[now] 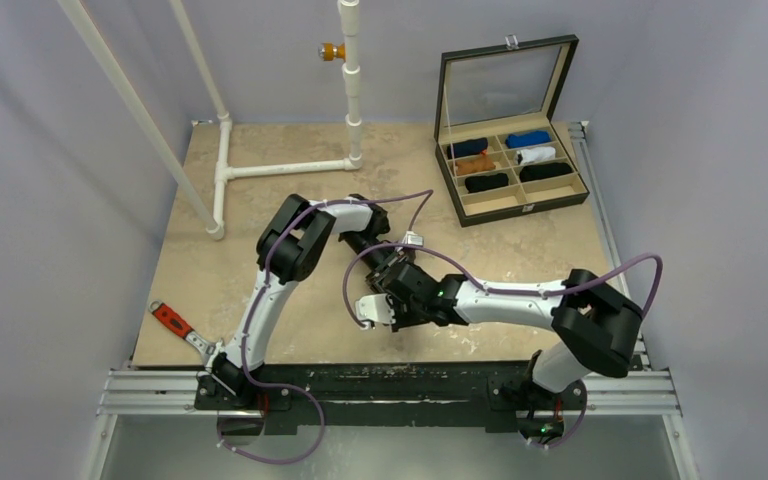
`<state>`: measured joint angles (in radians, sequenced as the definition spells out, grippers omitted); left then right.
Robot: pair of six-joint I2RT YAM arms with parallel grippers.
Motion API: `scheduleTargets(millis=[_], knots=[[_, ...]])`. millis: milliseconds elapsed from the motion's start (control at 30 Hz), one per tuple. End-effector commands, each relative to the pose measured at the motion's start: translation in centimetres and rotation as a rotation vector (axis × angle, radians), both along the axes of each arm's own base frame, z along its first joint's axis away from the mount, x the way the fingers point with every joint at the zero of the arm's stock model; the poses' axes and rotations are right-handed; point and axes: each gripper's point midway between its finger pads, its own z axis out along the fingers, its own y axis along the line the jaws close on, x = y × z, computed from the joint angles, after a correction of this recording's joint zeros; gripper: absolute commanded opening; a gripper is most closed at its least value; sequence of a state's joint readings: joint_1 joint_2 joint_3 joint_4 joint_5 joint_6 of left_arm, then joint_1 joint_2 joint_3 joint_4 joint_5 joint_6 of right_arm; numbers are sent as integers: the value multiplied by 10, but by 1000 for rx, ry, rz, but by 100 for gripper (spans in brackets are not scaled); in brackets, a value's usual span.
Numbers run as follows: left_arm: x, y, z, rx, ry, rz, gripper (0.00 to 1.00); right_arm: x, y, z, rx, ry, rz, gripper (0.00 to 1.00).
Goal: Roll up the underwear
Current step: Roll the underwear to the center of the board.
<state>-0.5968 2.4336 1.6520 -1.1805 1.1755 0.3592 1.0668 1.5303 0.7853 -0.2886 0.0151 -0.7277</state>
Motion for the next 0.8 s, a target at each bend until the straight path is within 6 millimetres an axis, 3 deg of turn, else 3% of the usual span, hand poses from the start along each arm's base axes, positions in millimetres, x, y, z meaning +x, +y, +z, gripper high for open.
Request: scheduleTargets(millis=[0, 233, 467, 767], knots=[[3, 1, 2, 0, -30, -13, 18, -50, -17, -26, -85, 258, 49, 0], [13, 9, 16, 17, -111, -11, 53, -70, -17, -20, -91, 375, 56, 0], [19, 27, 25, 56, -205, -21, 59, -71, -19, -19, -104, 432, 41, 0], [32, 61, 48, 110, -388, -21, 61, -71, -11, -5, -97, 549, 42, 0]])
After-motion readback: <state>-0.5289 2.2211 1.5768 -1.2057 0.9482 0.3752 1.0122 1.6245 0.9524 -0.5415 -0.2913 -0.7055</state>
